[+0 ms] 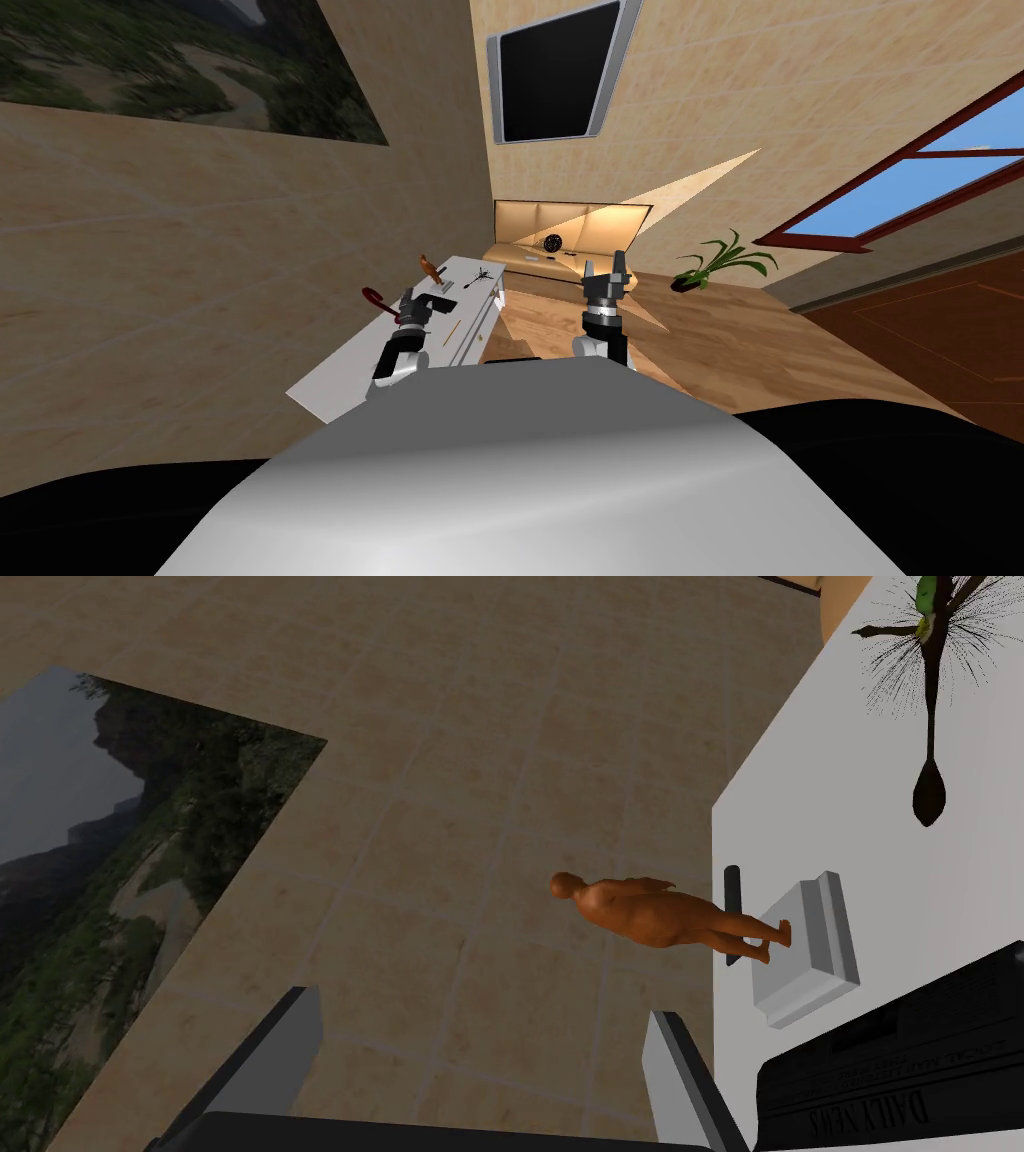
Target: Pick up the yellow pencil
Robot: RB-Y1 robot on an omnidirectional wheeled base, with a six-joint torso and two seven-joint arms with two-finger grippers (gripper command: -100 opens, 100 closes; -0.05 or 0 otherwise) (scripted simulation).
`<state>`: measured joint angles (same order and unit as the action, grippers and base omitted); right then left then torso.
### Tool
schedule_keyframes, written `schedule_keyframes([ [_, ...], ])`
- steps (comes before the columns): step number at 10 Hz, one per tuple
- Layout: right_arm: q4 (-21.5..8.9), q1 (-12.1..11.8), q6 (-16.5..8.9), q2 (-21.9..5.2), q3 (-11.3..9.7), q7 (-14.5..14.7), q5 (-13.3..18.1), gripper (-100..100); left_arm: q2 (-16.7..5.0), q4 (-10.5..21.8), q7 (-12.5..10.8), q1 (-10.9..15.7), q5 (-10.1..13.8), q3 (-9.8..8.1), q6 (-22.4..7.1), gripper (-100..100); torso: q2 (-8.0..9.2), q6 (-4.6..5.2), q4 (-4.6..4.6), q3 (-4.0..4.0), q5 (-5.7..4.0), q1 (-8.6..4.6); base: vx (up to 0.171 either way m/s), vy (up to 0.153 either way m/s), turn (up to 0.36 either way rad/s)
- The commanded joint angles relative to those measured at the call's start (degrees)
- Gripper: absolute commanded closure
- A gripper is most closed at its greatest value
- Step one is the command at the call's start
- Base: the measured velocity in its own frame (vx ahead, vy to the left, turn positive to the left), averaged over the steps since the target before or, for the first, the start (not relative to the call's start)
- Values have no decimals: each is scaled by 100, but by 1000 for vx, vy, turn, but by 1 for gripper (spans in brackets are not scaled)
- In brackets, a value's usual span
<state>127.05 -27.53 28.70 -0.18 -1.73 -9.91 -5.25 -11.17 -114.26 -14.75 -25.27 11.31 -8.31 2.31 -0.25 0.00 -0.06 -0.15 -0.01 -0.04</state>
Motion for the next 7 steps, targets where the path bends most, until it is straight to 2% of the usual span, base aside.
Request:
schedule_keyframes([
  [1, 0, 0, 0, 0, 0, 0, 0, 0, -78, 189, -54, 65, 77, -127, -286, -100, 0, 0, 0, 0, 0, 0, 77, -16, 16],
  [2, 0, 0, 0, 0, 0, 0, 0, 0, -78, 189, -54, 65, 77, -127, -453, -100, -4, 0, 0, -2, 0, 1, 74, -21, 7],
  [3, 0, 0, 0, 0, 0, 0, 0, 0, -141, 379, -98, 131, 145, -237, -655, -100, -4, 0, -1, -2, 0, -1, 75, -43, 12],
  [5, 0, 0, 0, 0, 0, 0, 0, 0, -141, 379, -98, 131, 145, -237, -800, -100, 0, 0, 0, 0, -1, -4, 46, -14, 8],
  [6, 0, 0, 0, 0, 0, 0, 0, 0, -201, 576, -144, 196, 213, -347, -1024, -100, 10, 0, 2, 6, 0, 3, 58, -8, 13],
  [7, 0, 0, 0, 0, 0, 0, 0, 0, -201, 576, -144, 196, 213, -347, -1153, -100, 3, 0, 1, 2, 1, 4, 62, -17, 7],
])
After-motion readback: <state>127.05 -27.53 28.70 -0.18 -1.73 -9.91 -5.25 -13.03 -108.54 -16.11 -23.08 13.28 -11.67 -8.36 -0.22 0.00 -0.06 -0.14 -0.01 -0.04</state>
